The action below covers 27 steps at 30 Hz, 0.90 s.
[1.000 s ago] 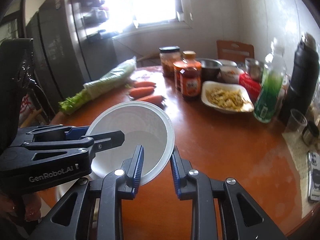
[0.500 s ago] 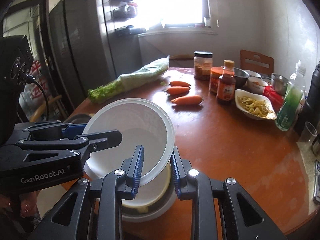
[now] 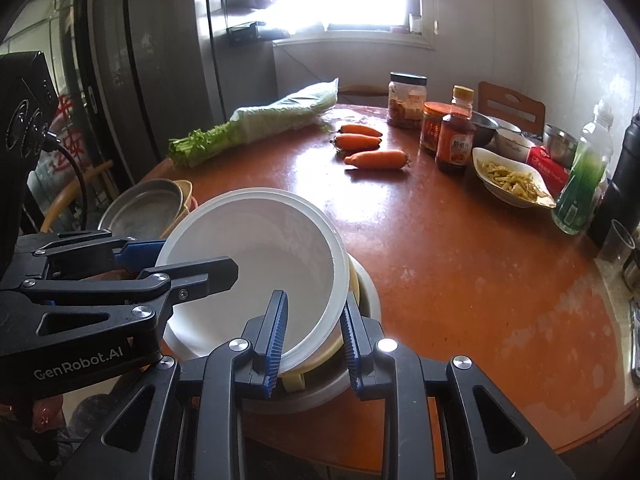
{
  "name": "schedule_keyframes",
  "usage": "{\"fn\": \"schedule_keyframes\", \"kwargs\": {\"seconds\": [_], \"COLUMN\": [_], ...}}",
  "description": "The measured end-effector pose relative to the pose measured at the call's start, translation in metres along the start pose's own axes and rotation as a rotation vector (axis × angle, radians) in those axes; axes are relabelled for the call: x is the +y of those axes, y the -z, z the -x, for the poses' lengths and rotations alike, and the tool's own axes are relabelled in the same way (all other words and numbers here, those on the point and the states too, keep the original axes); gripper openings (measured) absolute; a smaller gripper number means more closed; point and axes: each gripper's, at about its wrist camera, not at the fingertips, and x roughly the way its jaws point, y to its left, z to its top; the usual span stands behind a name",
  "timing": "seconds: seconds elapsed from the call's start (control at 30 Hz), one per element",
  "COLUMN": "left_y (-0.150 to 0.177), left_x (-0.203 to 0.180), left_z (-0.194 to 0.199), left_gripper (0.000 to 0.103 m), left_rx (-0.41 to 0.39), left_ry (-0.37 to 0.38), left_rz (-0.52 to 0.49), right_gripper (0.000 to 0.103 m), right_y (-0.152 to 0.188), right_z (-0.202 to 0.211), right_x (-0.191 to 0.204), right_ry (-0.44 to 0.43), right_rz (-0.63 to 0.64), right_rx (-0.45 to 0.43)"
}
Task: Organize plates and bowls
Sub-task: 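Lower the white bowl into the yellow bowl and open the left tool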
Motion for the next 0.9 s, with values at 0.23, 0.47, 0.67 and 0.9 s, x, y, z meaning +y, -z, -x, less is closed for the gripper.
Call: {"fn": "schedule_keyframes", "kwargs": {"seconds": [0.23, 0.47, 0.67, 0.9], "left_y": [0.003, 0.006, 0.005, 0.009], "left_x": [-0.002, -0.001, 0.007, 0.024], "left_z": [-0.010, -0.010, -0.005, -0.001], "left_gripper": [0.035, 0.036, 0.045, 0.062], "left_rx": [0.016, 0.017, 0.006, 0.002], "left_ry": [-0.019, -0.034, -0.047, -0.043], "left_rz": [-0.012, -0.016, 0.005, 0.044], "right_gripper": [0.028, 0.033, 0.043, 0.057], "right_y": [0.004, 0.007, 0.006, 0.009], "right_z": [-0.009, -0.011, -0.006, -0.009], "right_x": [-0.001, -0.007, -0.018, -0.032], "right_ry": [0.025, 0.028, 0.014, -0.014], "right_rz": [0.013, -0.007, -0.050, -0.125], "right_rx": [0.021, 0.025, 0.015, 0.038]}}
